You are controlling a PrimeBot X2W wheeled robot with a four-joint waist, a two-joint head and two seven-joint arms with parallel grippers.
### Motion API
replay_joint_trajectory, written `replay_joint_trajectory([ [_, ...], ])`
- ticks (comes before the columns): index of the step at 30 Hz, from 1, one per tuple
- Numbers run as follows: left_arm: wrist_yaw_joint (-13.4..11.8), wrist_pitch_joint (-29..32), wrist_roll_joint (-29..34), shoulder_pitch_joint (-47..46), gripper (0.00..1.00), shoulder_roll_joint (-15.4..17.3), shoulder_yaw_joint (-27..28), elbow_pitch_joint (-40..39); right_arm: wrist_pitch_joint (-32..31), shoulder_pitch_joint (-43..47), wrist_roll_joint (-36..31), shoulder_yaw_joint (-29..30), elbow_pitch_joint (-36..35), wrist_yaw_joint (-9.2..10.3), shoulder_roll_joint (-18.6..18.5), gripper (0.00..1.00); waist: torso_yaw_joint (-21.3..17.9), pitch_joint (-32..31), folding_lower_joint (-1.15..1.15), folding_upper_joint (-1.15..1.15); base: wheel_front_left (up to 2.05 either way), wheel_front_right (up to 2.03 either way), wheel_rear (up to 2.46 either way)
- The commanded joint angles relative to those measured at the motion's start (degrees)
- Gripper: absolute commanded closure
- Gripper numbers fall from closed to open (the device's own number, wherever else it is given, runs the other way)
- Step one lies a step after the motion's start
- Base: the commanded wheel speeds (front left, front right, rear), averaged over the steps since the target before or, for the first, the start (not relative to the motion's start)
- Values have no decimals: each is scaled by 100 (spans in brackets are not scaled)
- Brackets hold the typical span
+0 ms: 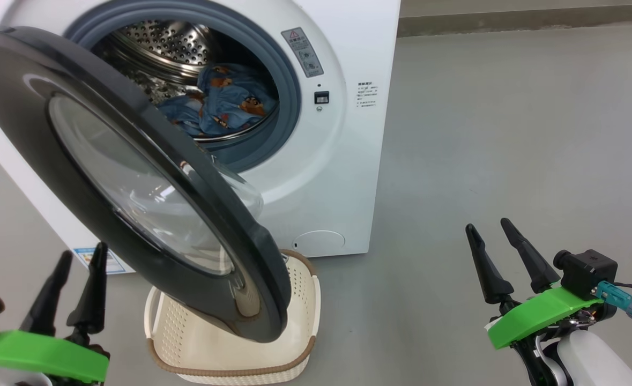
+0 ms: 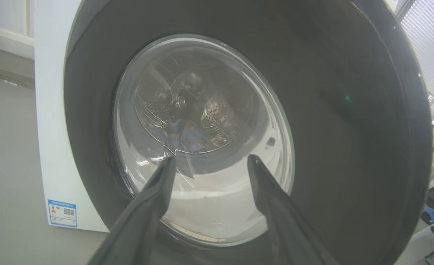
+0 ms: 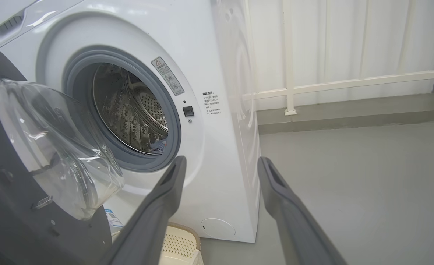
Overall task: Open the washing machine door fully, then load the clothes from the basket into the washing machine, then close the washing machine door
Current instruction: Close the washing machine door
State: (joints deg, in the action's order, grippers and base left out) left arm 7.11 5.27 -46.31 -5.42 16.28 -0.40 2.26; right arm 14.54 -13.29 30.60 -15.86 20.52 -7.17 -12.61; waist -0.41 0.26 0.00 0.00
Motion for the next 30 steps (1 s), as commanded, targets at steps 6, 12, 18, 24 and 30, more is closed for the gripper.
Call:
replay_joint_trajectory([
  [6, 37, -1008, 699, -88, 0, 405, -116, 363, 46, -56, -25, -82, -146, -32, -83, 0, -56, 1, 0, 0, 0, 0, 0],
  [12, -22, -1524, 1090, -133, 0, 409, -193, 758, 46, -46, -32, -68, -151, -32, -104, 0, -77, -3, 0, 0, 0, 0, 0],
  [18, -121, -1751, 1322, -185, 0, 378, -249, 1040, 46, -39, -36, -73, -134, -32, -121, 0, -76, -13, 0, 0, 0, 0, 0],
  [24, -158, -1822, 1369, -209, 0, 303, -292, 1170, 46, -47, -37, -95, -127, -32, -158, 0, -63, -29, 0, 0, 0, 0, 0],
  [30, -188, -1866, 1394, -235, 0, 272, -314, 1245, 46, -56, -46, -107, -143, -32, -176, 0, -40, -32, 0, 0, 0, 0, 0],
])
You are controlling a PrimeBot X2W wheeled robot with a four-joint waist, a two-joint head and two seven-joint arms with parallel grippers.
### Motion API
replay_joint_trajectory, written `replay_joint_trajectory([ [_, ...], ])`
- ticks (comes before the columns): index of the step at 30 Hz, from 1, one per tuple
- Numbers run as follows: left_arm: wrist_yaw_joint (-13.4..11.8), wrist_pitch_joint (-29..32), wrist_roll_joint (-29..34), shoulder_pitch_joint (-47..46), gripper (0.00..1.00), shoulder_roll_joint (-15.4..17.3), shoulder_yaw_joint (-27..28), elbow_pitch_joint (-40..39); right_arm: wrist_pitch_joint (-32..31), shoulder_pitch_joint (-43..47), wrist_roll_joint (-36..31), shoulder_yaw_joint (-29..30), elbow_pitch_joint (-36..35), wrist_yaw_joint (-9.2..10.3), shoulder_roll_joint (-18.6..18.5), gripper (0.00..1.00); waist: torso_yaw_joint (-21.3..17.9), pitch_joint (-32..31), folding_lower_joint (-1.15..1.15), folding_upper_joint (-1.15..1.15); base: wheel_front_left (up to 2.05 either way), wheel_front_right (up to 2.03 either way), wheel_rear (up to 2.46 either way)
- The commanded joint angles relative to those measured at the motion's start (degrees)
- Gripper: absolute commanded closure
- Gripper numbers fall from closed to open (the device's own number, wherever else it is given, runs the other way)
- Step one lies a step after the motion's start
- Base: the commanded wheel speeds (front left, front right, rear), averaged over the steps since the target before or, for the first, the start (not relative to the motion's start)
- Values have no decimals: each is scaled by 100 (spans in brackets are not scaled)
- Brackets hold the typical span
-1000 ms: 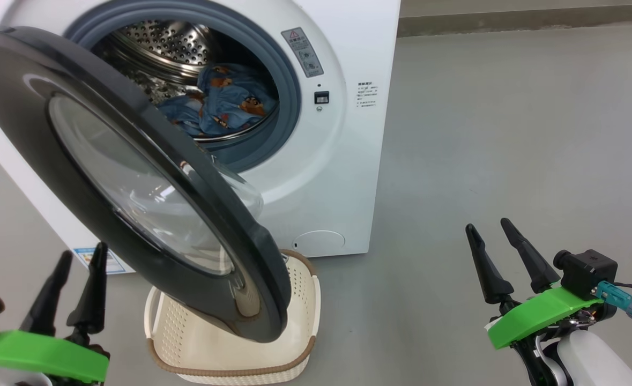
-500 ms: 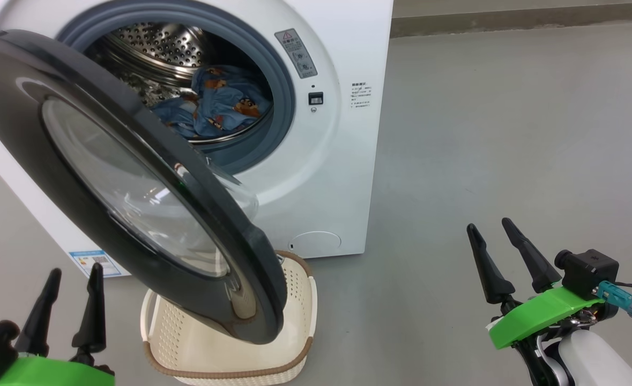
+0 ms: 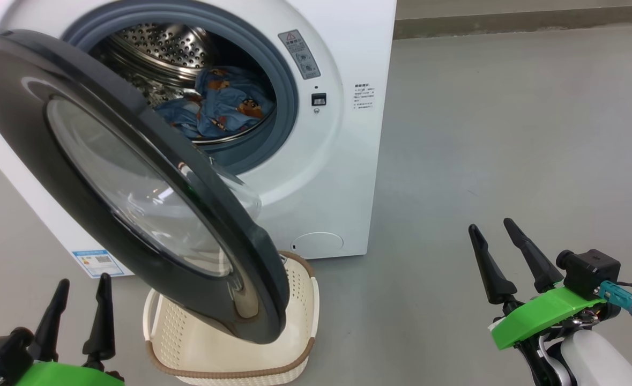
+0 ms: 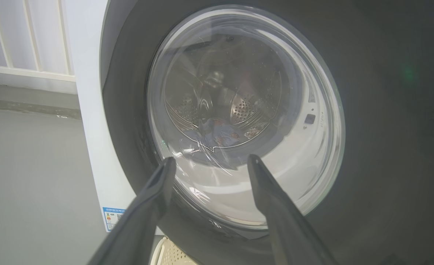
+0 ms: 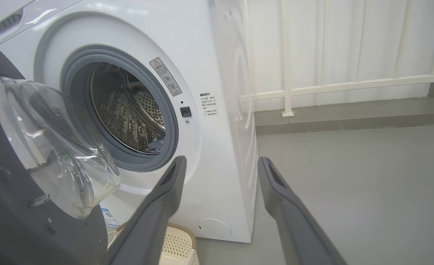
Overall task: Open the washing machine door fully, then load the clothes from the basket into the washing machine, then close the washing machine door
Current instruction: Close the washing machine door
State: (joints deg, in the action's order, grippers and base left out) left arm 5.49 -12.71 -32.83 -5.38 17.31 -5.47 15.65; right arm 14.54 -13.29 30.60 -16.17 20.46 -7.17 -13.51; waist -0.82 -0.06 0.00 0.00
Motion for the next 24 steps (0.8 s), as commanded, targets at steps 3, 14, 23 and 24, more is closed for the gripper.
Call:
replay_joint_trajectory([
  [3, -39, -84, 54, -244, 0, 160, 185, -77, 46, -54, -44, -84, -145, -32, -91, 0, 6, -6, 0, 0, 0, 0, 0],
  [14, -95, -99, 40, -215, 0, 148, 149, -61, 46, -51, -27, -123, -126, -32, -101, 0, 8, -43, 0, 0, 0, 0, 0],
  [23, -147, -89, 16, -181, 0, 139, 112, -116, 46, -54, -9, -142, -124, -32, -125, 0, 23, -60, 0, 0, 0, 0, 0],
  [24, -151, -85, 11, -177, 0, 139, 109, -122, 46, -55, -8, -142, -125, -32, -126, 0, 26, -60, 0, 0, 0, 0, 0],
])
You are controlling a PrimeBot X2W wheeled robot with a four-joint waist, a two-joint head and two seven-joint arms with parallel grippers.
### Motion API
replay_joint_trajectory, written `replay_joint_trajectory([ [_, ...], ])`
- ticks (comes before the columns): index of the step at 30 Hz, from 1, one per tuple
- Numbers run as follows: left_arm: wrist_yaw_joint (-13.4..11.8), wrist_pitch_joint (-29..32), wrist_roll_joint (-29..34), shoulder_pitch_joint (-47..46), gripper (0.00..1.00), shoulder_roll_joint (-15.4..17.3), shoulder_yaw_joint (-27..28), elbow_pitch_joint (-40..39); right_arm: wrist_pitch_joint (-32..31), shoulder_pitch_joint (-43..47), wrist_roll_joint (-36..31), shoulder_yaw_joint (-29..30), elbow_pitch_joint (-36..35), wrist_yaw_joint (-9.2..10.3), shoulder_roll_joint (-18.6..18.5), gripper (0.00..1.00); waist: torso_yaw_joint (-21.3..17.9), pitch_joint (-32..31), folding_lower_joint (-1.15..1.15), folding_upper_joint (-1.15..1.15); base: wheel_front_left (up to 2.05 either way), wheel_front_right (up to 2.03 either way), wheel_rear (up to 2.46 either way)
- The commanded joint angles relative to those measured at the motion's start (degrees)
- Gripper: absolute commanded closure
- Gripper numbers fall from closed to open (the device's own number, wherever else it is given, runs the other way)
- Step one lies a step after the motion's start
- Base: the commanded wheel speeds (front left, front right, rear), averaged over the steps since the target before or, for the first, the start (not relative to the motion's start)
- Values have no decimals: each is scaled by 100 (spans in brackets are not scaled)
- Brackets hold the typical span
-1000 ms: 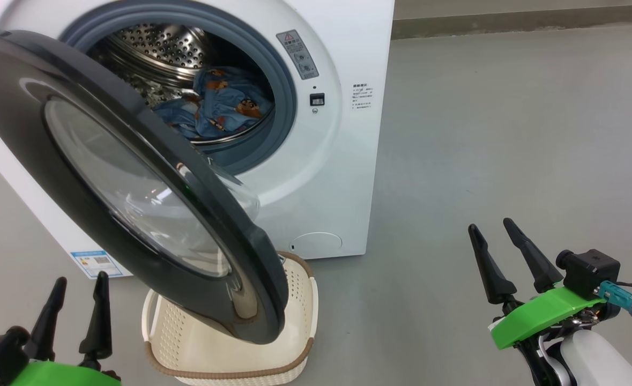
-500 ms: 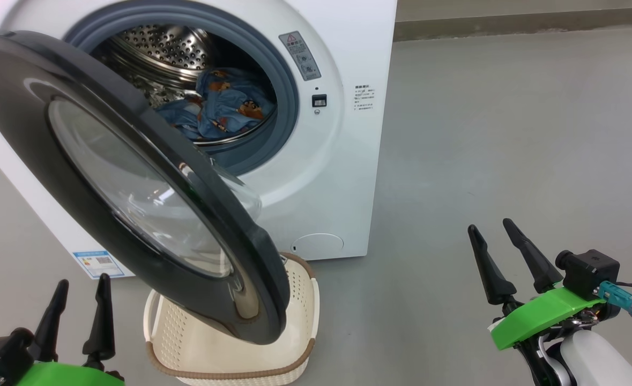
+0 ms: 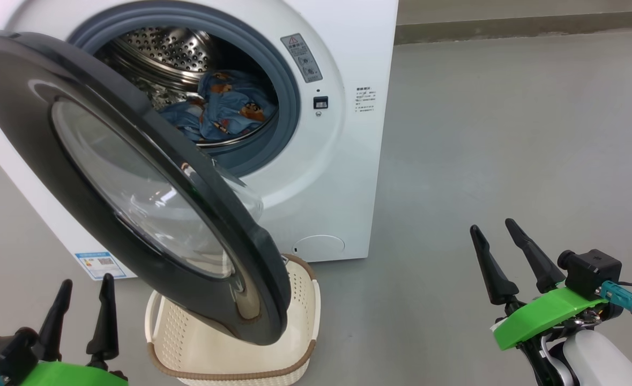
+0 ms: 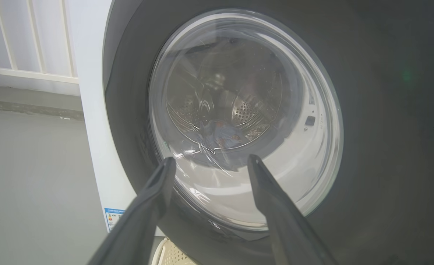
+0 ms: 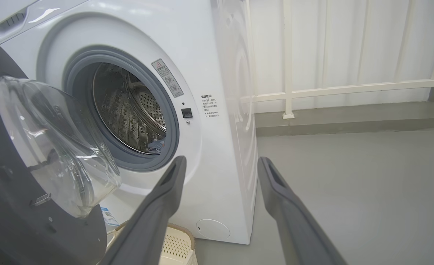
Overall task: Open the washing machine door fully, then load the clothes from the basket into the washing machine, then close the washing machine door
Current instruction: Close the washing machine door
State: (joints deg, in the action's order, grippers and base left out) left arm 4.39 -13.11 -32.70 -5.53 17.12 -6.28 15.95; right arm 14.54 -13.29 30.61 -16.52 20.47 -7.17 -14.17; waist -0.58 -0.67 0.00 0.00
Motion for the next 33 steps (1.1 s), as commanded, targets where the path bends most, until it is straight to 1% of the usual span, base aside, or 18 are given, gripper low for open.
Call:
replay_joint_trajectory([
  [1, -46, -41, -8, -156, 0, 158, 187, -156, 46, -54, -8, -106, -127, -32, -61, 0, 5, 2, 0, 0, 0, 0, 0],
  [7, -70, -22, -31, -142, 0, 156, 161, -181, 46, -51, -7, -100, -142, -32, -62, 0, 44, 19, 0, 0, 0, 0, 0],
  [8, -73, -20, -34, -142, 0, 156, 156, -185, 46, -48, -8, -95, -145, -32, -61, 11, 55, 24, 0, 0, 0, 0, 0],
  [9, -75, -19, -36, -143, 0, 158, 151, -189, 46, -47, -16, -71, -147, -32, -59, 24, 67, 27, 0, 0, 0, 0, 0],
  [10, -78, -19, -38, -143, 0, 159, 148, -193, 46, -46, -22, -45, -153, -32, -52, 59, 82, 28, 0, 0, 0, 0, 0],
  [11, -82, -21, -39, -141, 0, 162, 146, -199, 46, -47, -23, -25, -168, -32, -40, 100, 97, 28, 0, 0, 0, 0, 0],
  [17, -88, -5, -30, -140, 0, 179, 103, -214, 46, -72, 7, -23, -245, -32, 13, 100, 263, 32, 0, 0, 0, 0, 0],
  [27, -120, 30, -76, -93, 0, 127, 15, -219, 46, -534, 80, -365, -590, -32, 191, 100, 934, -47, 0, 0, 0, 0, 0],
  [33, -113, 51, -94, -90, 0, 96, -60, -198, 46, -769, 215, -392, -1128, -32, 319, 100, 1305, -106, 0, 0, 0, 0, 0],
])
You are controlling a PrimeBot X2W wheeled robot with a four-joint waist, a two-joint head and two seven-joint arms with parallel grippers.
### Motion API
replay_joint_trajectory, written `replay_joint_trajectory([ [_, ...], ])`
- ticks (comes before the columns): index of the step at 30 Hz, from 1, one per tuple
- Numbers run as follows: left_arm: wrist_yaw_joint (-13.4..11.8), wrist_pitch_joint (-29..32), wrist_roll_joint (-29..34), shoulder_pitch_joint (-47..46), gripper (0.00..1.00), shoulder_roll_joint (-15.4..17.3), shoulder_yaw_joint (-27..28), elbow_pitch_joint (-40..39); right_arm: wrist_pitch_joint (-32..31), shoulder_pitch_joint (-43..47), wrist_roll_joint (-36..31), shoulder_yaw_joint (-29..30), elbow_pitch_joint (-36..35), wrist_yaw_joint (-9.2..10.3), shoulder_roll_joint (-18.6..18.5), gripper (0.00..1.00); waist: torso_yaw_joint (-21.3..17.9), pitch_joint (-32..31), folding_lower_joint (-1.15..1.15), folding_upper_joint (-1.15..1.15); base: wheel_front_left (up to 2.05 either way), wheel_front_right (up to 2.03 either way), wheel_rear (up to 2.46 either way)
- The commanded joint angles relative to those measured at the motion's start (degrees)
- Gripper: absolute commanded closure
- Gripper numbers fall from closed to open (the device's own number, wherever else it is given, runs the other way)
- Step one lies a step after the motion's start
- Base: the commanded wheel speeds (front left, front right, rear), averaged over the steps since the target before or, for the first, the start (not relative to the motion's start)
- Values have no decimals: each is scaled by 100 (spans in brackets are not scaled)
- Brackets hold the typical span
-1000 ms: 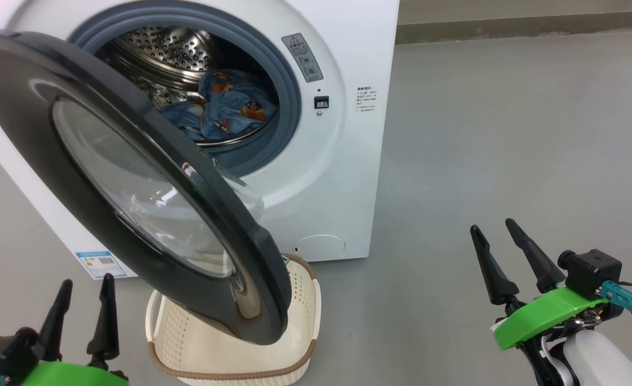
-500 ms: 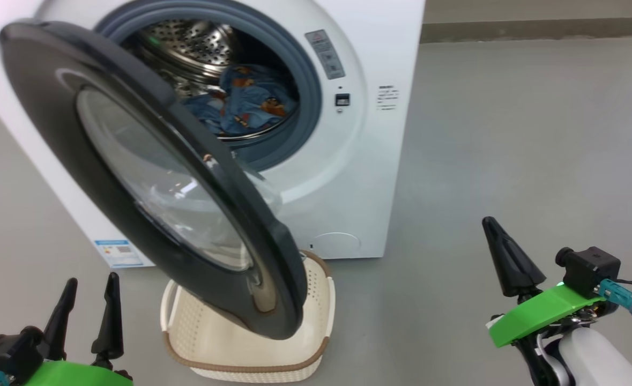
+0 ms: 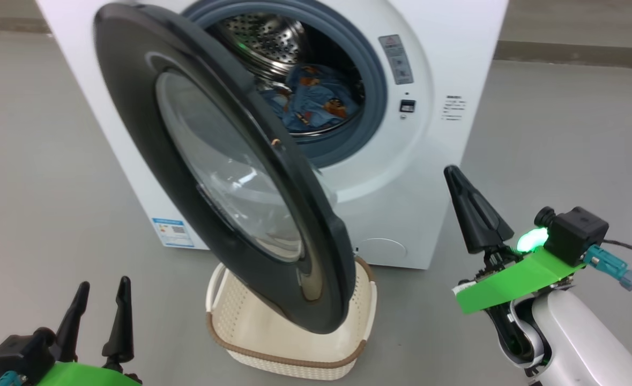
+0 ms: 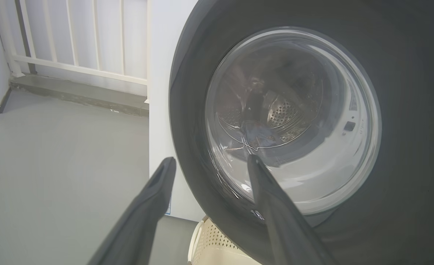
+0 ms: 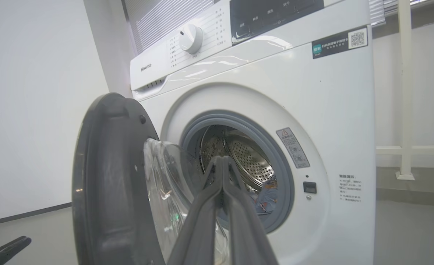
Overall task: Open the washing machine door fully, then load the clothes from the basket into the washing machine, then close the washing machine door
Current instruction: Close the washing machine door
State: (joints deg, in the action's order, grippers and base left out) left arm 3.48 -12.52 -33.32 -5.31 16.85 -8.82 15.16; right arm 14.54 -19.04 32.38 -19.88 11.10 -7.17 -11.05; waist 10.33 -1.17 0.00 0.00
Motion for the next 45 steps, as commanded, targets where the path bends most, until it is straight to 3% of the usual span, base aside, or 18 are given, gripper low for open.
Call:
replay_joint_trajectory([
  [1, -22, -6, -35, -111, 0, 120, 184, -115, 46, -214, 58, -53, -296, -32, 25, 100, 267, -62, 0, 0, 0, 0, 0],
  [7, -20, 3, -52, -134, 0, 126, 149, -98, 46, -366, 116, -266, -900, -32, 122, 100, 506, -85, 0, 0, 0, 0, 0],
  [13, -29, 2, -66, -143, 0, 105, 104, -58, 46, -551, 145, -889, -1304, -32, 182, 100, 678, -114, 0, 0, 0, 0, 0],
  [21, -49, -9, -87, -141, 0, 92, 69, -30, 46, -827, 220, -1890, -906, -32, 34, 100, 861, -138, 0, 0, 0, 0, 0],
  [28, -48, -16, -115, -146, 0, 71, 35, -10, 46, -1012, 268, -2369, -282, -32, -99, 100, 1012, -126, 0, 0, 0, 0, 0],
  [36, -50, -31, -148, -147, 0, 94, 33, 10, 46, -1111, 356, -2426, 293, -32, -169, 100, 1139, -110, 0, 0, 0, 0, 0],
  [45, -62, -38, -174, -187, 0, 125, 16, -29, 46, -1246, 337, -1977, 743, -32, -309, 100, 1157, 60, 0, 0, 0, 0, 0],
])
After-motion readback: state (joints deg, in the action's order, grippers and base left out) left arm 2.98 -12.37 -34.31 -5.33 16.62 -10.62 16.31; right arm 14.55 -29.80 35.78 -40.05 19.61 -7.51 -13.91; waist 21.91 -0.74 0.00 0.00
